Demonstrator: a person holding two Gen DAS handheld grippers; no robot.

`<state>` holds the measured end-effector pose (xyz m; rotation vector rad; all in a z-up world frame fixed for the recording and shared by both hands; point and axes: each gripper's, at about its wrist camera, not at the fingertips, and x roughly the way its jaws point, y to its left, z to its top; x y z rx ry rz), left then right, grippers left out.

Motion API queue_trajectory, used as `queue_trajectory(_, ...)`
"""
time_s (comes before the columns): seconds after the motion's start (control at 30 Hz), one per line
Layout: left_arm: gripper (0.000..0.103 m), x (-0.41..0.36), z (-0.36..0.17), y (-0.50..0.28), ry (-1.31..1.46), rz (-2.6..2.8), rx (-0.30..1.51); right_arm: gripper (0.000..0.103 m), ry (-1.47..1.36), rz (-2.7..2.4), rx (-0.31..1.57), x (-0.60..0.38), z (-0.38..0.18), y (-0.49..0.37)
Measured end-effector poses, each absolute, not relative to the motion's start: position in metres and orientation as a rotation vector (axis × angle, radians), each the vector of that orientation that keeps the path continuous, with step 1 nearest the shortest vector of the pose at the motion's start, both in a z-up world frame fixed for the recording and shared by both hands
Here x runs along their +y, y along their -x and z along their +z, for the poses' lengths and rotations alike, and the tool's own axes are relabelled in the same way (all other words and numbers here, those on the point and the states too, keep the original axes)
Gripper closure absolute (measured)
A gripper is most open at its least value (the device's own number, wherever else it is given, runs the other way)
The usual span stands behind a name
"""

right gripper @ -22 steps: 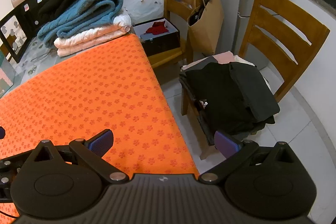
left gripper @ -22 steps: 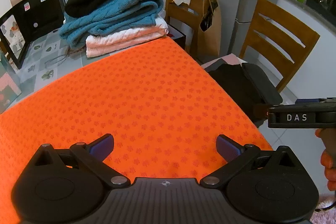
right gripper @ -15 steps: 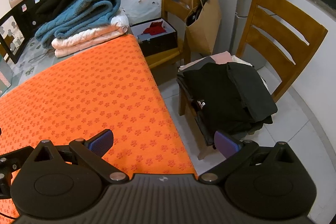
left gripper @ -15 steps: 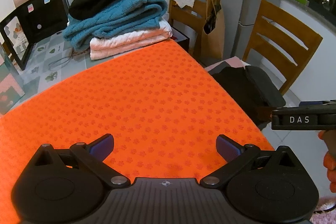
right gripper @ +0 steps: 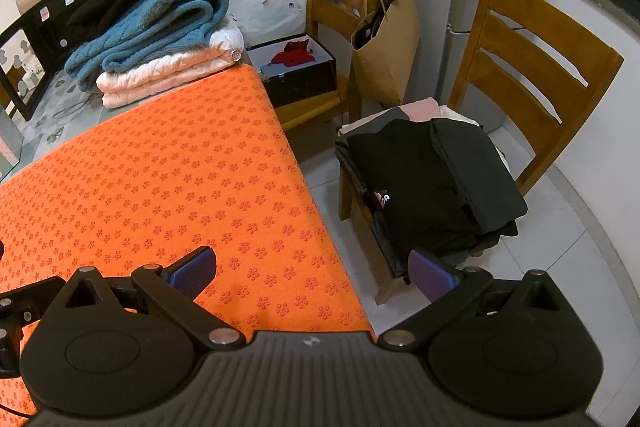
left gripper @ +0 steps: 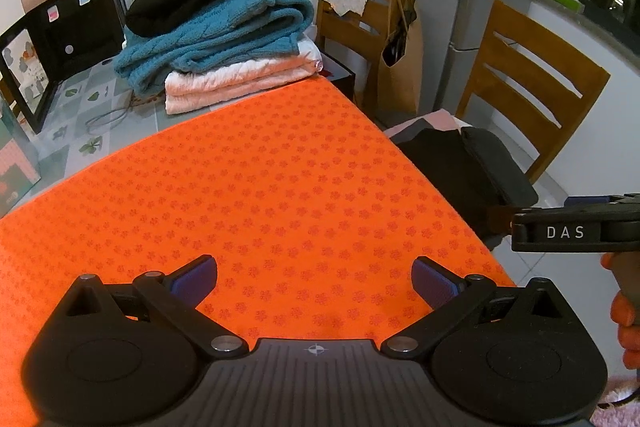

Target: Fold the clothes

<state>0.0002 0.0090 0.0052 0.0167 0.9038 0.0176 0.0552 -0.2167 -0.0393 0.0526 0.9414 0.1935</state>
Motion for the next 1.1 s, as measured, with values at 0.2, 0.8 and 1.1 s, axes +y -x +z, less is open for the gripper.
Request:
queue_trajectory(0.2,0.0,0.0116,0.0075,-0.0002,0.001,0.027,0.897,0.0,-0.053,0.193,0.943,-0.2133,-0.0409,-0.0565)
queue_trajectory(0.8,0.0,0.015,0.0091,-0.0022,0.026,0.038,0.907,0.0,-0.065,0.19,0.943,-0.2135,-0.0412,-0.0566)
queue_trajectory(1.1,0.0,0.0172,0.0055,-0.0045,0.037,0.046,0.927,0.0,-0.079,0.185,0.945,-0.2151,-0.0411,-0.0584)
